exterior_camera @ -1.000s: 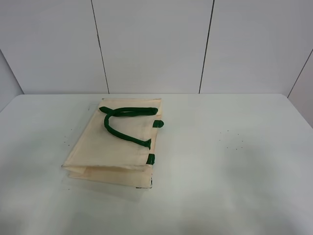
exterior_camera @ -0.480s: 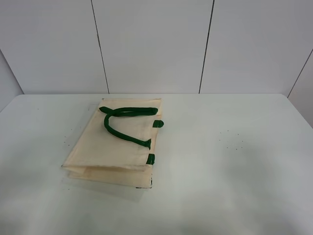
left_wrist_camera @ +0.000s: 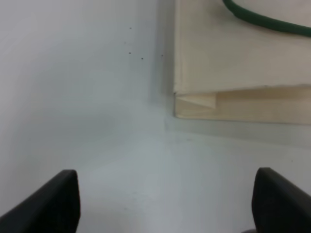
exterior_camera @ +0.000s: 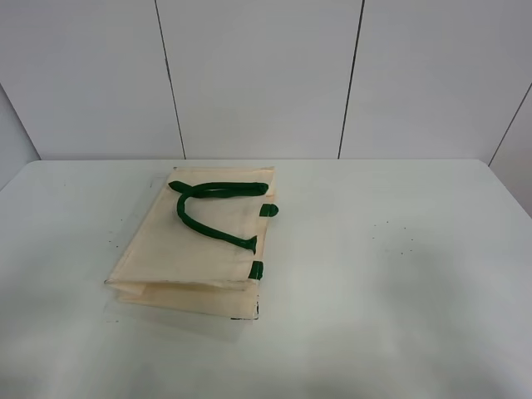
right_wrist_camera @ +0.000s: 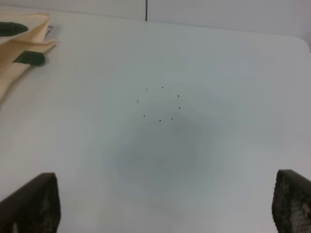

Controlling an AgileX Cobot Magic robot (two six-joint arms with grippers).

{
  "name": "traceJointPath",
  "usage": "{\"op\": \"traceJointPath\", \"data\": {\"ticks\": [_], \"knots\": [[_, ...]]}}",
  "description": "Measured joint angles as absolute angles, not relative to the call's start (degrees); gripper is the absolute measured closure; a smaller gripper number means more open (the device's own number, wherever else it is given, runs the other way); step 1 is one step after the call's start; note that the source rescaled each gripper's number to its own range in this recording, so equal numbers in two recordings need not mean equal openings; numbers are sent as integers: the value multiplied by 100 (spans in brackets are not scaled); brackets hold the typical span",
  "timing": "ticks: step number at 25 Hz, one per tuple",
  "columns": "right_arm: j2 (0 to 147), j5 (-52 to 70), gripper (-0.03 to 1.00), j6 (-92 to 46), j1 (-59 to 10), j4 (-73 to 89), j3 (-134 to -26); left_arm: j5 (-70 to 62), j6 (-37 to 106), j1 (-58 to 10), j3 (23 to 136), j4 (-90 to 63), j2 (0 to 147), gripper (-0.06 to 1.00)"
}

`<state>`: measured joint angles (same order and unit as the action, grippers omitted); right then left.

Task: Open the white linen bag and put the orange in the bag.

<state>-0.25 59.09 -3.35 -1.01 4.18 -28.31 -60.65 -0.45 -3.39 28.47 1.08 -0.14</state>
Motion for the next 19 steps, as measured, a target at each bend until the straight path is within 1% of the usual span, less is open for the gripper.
{"op": "traceJointPath", "data": {"ticks": [4, 19], "knots": [[-25, 5909, -3, -335, -101, 425, -2831, -6065, -45, -138, 2847, 108, -14, 4], [-25, 5909, -3, -335, -101, 438, -2831, -6065, -45, -131, 2847, 108, -14, 4]]}}
